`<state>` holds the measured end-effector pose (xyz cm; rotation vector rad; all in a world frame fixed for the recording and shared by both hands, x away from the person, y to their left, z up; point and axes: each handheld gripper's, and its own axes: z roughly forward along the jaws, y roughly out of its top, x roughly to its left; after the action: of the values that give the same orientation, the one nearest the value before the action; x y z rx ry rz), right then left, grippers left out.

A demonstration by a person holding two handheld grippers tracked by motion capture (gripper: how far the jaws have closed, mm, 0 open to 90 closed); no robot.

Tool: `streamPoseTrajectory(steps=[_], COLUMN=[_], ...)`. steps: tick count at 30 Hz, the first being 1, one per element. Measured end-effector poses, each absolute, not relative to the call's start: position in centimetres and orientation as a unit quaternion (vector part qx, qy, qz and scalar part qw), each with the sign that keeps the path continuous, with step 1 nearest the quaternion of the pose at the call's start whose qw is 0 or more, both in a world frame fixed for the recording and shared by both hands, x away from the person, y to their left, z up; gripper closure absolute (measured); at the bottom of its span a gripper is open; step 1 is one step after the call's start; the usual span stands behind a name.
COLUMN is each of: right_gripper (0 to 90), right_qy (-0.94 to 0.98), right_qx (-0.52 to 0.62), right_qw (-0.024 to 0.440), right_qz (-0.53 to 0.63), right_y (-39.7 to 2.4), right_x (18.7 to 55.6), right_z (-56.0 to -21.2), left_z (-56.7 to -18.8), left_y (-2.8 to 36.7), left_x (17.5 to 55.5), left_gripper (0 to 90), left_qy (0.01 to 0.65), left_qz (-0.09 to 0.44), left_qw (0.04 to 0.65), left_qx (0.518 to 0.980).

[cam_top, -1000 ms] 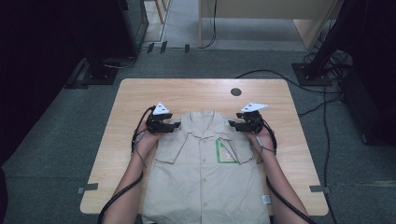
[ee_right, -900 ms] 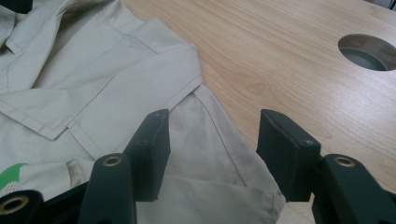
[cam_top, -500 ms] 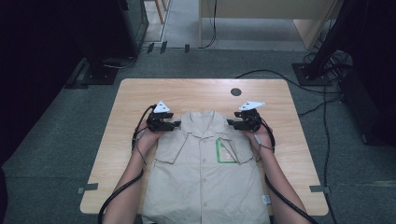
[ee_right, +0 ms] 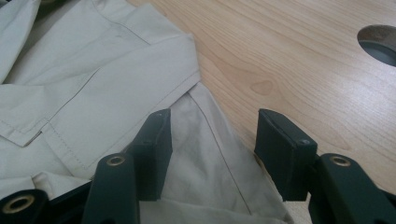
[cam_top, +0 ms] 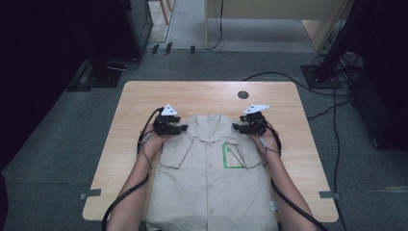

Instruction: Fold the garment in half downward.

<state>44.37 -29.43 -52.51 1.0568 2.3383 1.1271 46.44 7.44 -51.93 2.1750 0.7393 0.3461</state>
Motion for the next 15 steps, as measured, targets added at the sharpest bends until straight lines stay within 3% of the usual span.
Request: streamPoseTrajectory(steps=[7,8,10,12,13,15], right_gripper=[49.7,54.8,61.8,65.9,74.2,80.9], right_qy=[0.827,0.830,0.833,0.835,0.835,0.833], right_qx=[0.364,0.355,0.346,0.341,0.340,0.343], right_qw=[0.160,0.156,0.152,0.150,0.150,0.148], right_qz=[0.398,0.400,0.403,0.405,0.406,0.407], right_y=[-29.21,-29.15,-29.11,-29.07,-28.98,-28.91], right_x=[44.63,44.61,44.52,44.43,44.25,44.09], right_z=[-52.52,-52.51,-52.50,-52.50,-52.50,-52.49], left_z=[-51.93,-51.92,-51.92,-51.92,-51.91,-51.92], left_y=[7.32,7.20,7.08,7.06,7.05,7.01], left_x=[46.17,45.99,45.81,45.77,45.74,45.68], left_gripper=[59.0,67.0,74.2,74.9,74.9,75.0], left_qy=[0.287,0.283,0.279,0.279,0.280,0.279], left_qz=[0.133,0.130,0.127,0.127,0.127,0.128], left_qw=[0.403,0.405,0.406,0.406,0.406,0.406], left_qx=[0.858,0.860,0.861,0.861,0.861,0.861])
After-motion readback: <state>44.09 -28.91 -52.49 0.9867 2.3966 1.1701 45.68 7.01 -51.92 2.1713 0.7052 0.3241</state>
